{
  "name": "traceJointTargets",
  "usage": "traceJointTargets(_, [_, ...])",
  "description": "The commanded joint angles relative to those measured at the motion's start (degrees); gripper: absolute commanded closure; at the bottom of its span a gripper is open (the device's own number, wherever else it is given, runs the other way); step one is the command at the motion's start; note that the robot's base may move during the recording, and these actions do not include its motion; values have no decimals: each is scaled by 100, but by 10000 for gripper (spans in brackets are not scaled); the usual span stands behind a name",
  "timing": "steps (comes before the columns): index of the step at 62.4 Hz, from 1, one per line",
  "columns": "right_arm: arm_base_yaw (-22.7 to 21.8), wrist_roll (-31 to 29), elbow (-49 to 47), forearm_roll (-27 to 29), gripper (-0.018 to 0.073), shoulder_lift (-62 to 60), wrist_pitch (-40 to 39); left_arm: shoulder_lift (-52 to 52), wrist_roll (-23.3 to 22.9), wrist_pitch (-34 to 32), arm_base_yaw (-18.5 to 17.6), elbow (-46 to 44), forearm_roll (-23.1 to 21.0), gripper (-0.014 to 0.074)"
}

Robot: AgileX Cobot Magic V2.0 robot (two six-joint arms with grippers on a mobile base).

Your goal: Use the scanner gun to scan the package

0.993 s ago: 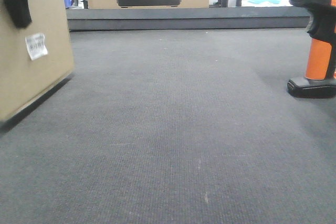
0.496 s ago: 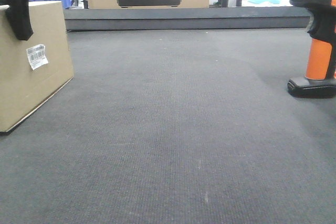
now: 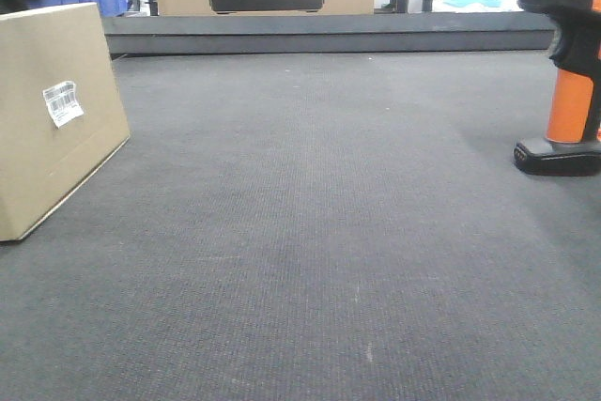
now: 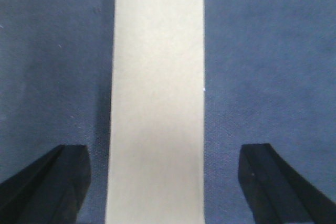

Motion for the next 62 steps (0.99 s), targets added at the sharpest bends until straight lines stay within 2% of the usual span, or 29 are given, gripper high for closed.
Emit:
traceJointTargets(1, [-3, -10, 11, -47, 727, -37, -74, -436, -179, 7, 15, 102, 36, 145])
traceJointTargets(6, [-3, -10, 11, -47, 727, -37, -74, -825, -439, -175, 15, 414, 118, 216])
traceJointTargets(15, [-3, -10, 11, -47, 727, -37, -52, -1877, -1148, -686, 15, 1409, 780, 481])
traceJointTargets(23, [-3, -10, 11, -47, 727, -50, 115, -2745, -1205, -1488, 100, 2265, 980, 706])
traceJointTargets(31, [-3, -10, 11, -54, 727, -321, 313, -3478, -1178, -1932, 454, 3076, 996, 704])
traceJointTargets(37, [-3, -10, 11, -54, 727, -792, 406, -3879, -849, -2098, 668, 3535, 865, 700])
traceJointTargets(42, [-3, -10, 11, -54, 727, -1420, 778, -4203, -142, -2333, 770, 3942, 388, 687])
traceJointTargets(49, [-3, -10, 11, -54, 727, -2245, 1619, -4617, 848, -2527, 788, 4349, -685, 687])
traceJointTargets(54, [-3, -10, 11, -54, 727, -2833, 1885, -4956, 1077, -2652, 788, 4594, -1246, 687])
traceJointTargets(62, [-3, -10, 11, -54, 727, -3696, 2436, -5573, 1077, -2671, 788, 4912, -1359, 687])
